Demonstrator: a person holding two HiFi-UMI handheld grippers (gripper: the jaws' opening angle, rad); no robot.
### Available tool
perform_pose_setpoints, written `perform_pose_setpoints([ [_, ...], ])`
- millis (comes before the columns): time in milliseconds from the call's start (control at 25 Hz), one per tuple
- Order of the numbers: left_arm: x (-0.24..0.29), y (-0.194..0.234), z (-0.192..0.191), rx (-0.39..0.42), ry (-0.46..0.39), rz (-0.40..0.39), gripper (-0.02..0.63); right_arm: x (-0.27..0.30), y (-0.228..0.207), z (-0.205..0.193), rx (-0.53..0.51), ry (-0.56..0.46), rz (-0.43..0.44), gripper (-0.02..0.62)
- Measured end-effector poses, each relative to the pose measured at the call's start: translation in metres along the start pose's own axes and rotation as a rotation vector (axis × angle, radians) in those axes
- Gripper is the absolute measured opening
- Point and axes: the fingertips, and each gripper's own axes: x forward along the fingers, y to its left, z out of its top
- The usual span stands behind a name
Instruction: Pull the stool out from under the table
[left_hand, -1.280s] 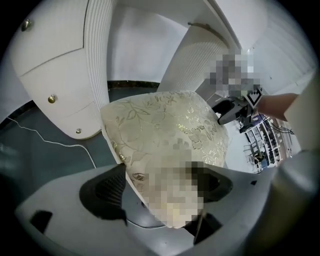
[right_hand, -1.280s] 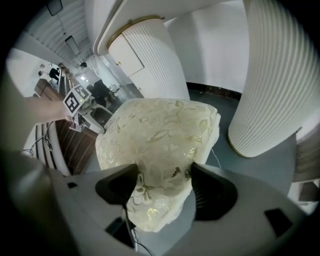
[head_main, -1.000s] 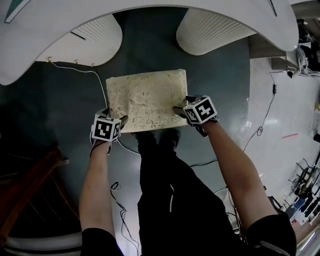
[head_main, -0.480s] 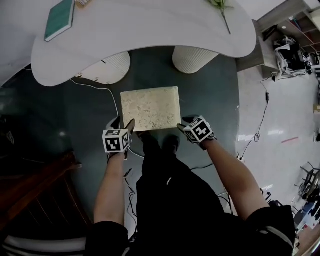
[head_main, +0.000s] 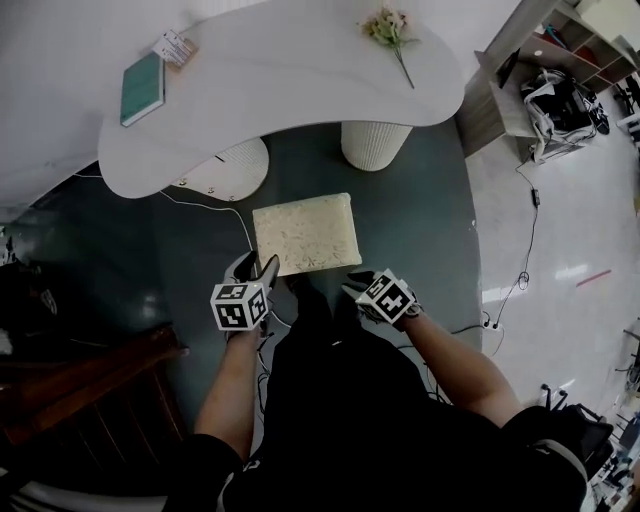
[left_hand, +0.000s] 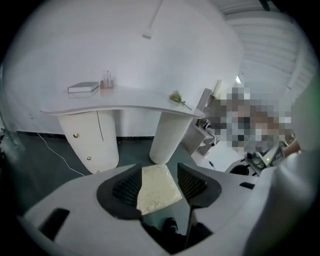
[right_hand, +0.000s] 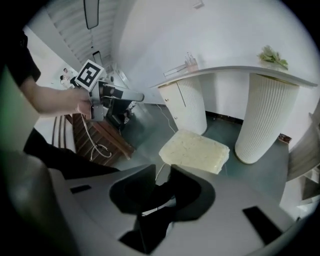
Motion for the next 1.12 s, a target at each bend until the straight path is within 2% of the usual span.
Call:
perform_pose_setpoints([
  [200, -0.038, -0.030, 0.014, 0.119, -0.017, -0.043, 0.204, -0.021, 0.037, 0.009, -0.021, -0.084, 0.026, 0.071],
  [440, -0.093, -0.062, 0.042, 0.128, -0.095, -0.064, 0.172, -0.072, 0.077, 0.022, -0.014, -0.174, 0.003, 0.051],
  [680, -0.100, -0.066, 0.079, 0.136, -0.149, -0.115, 0.135, -0.097, 0.095, 0.034, -0.031, -0.183, -0.041, 0.043],
  [800, -0.119, -0.065, 0.090, 0.134, -0.175, -0.140, 0.129, -0.103, 0.113, 0.041, -0.042, -0.180, -0.050, 0.034],
  [920, -0.150, -0.058, 0.112, 0.163, -0.226, -0.146, 0.123, -0.107, 0.126, 0.075, -0.093, -0.219, -0.068, 0.021],
  [1120, -0.217, -0.019, 0.140, 0.223, -0.316, -0.120, 0.089, -0.118, 0.168, 0.181, -0.293, -0.333, -0.114, 0.012],
])
